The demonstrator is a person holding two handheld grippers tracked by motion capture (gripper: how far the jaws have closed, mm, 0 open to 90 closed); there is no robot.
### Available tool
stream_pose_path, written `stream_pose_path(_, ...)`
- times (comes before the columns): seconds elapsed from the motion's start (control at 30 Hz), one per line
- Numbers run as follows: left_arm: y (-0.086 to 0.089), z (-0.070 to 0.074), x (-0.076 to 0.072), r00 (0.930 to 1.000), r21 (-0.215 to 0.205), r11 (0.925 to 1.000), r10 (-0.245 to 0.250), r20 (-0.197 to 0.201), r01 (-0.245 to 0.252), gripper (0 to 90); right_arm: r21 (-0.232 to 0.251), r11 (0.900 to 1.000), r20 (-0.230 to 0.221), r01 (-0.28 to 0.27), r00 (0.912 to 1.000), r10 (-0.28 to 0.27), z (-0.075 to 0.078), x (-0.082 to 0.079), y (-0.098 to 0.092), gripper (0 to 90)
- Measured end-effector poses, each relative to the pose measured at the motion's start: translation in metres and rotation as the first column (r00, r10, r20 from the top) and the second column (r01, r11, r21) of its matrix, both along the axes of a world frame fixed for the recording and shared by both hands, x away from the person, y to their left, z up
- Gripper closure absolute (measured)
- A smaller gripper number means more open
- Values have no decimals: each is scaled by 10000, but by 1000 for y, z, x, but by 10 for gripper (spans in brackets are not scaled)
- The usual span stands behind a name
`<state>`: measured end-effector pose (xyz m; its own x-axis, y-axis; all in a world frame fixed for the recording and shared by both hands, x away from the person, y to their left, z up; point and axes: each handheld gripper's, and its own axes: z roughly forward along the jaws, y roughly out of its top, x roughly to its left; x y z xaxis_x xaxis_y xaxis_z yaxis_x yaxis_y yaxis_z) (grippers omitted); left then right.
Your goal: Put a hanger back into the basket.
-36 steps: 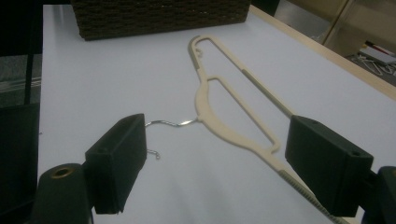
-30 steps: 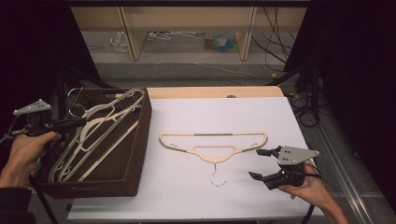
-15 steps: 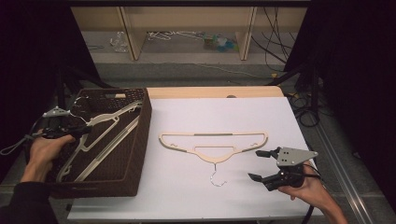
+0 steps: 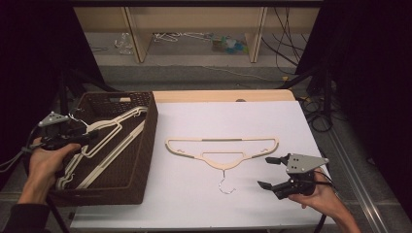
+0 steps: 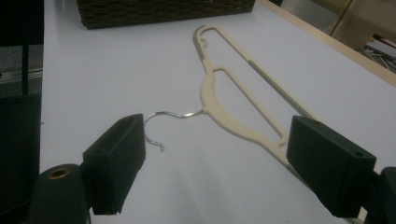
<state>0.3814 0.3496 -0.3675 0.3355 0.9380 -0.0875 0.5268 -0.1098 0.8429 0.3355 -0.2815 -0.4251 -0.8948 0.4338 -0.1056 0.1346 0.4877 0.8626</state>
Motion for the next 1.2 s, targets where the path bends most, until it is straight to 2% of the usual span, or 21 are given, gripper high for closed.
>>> stream_pose_path(0.07, -13, 4, -7, 9990, -279, 9989, -373, 259, 380, 432, 7, 10000, -6, 49, 10000, -49, 0, 1, 0, 205)
stream_pose_path(0.17, -35, 9, -19, 9937, -733, 9927, -910, 652, 957, 395, -30, 10000, 4, 5, 10000, -5, 0, 0, 0, 205)
stream_pose_path(0.23, -50, 12, -27, 9878, -853, 9872, -1269, 905, 1346, 374, 42, 10000, -7, 42, 10000, -42, 0, 0, 0, 205)
stream_pose_path(0.27, -60, 12, -32, 9818, -934, 9822, -1521, 1140, 1630, 364, 39, 10000, 8, 48, 10000, -48, 0, 0, 0, 204)
stream_pose_path(0.37, -82, 13, -42, 9695, -984, 9706, -2057, 1337, 2195, 324, 40, 10000, 10, 46, 10000, -46, -1, 1, 0, 203)
stream_pose_path(0.43, -101, 14, -49, 9566, -908, 9601, -2494, 1507, 2646, 304, -3, 10000, -65, 28, 10000, -28, 0, 1, -1, 199)
stream_pose_path(0.5, -116, 15, -56, 9441, -645, 9517, -2867, 1625, 3001, 294, 28, 10000, -41, 20, 10000, -20, -1, 1, -1, 198)
stream_pose_path(0.63, -144, 14, -69, 9112, -501, 9258, -3576, 2046, 3746, 271, -56, 10000, -64, 34, 10000, -35, 0, 1, -2, 196)
stream_pose_path(0.67, -150, 12, -72, 9053, -392, 9232, -3656, 2163, 3822, 263, -63, 10000, -49, 40, 10000, -41, 0, 1, -1, 196)
stream_pose_path(0.73, -160, 7, -78, 9033, -279, 9218, -3724, 2132, 3866, 232, -20, 10000, 17, 42, 10000, -42, -1, 1, 0, 196)
stream_pose_path(0.77, -165, 4, -80, 8999, -220, 9181, -3829, 2087, 3957, 204, -112, 9999, -26, 5, 10000, -5, 0, 0, 0, 196)
stream_pose_path(0.8, -168, 0, -83, 8989, -298, 9155, -3873, 2049, 4012, 202, -133, 9999, -29, 6, 10000, -7, -1, 0, 0, 196)
stream_pose_path(0.83, -171, -4, -85, 8938, -255, 9106, -3992, 2042, 4126, 202, -147, 9999, -25, 5, 10000, -6, -1, 1, 0, 196)
stream_pose_path(0.9, -178, -10, -91, 8920, -143, 9083, -4076, 1956, 4181, 208, -109, 9999, -29, -19, 10000, 19, -2, 1, 1, 196)
stream_pose_path(0.97, -183, -16, -96, 8900, -336, 9037, -4131, 1932, 4268, 209, -112, 9999, -48, 12, 10000, -13, -2, 1, 1, 196)
stream_pose_path(1.0, -186, -20, -99, 8852, -435, 8984, -4209, 1982, 4369, 206, -125, 9999, -58, 6, 10000, -7, -3, 1, 1, 196)
stream_pose_path(1.03, -188, -22, -101, 8853, -434, 8980, -4224, 1943, 4379, 202, -178, 9998, -28, -9, 10000, 9, -3, 1, 1, 196)
stream_pose_path(1.13, -199, -35, -109, 8674, -345, 8802, -4589, 1923, 4734, 193, -200, 9998, -36, -4, 10000, 4, -3, 2, 1, 195)
stream_pose_path(1.17, -201, -37, -111, 8663, -340, 8783, -4632, 1872, 4769, 190, -272, 9996, -74, 35, 10000, -37, -4, 3, 2, 191)
stream_pose_path(1.2, -204, -41, -114, 8614, -295, 8727, -4749, 1800, 4873, 179, -298, 9995, -83, 56, 9999, -58, -4, 4, 2, 188)
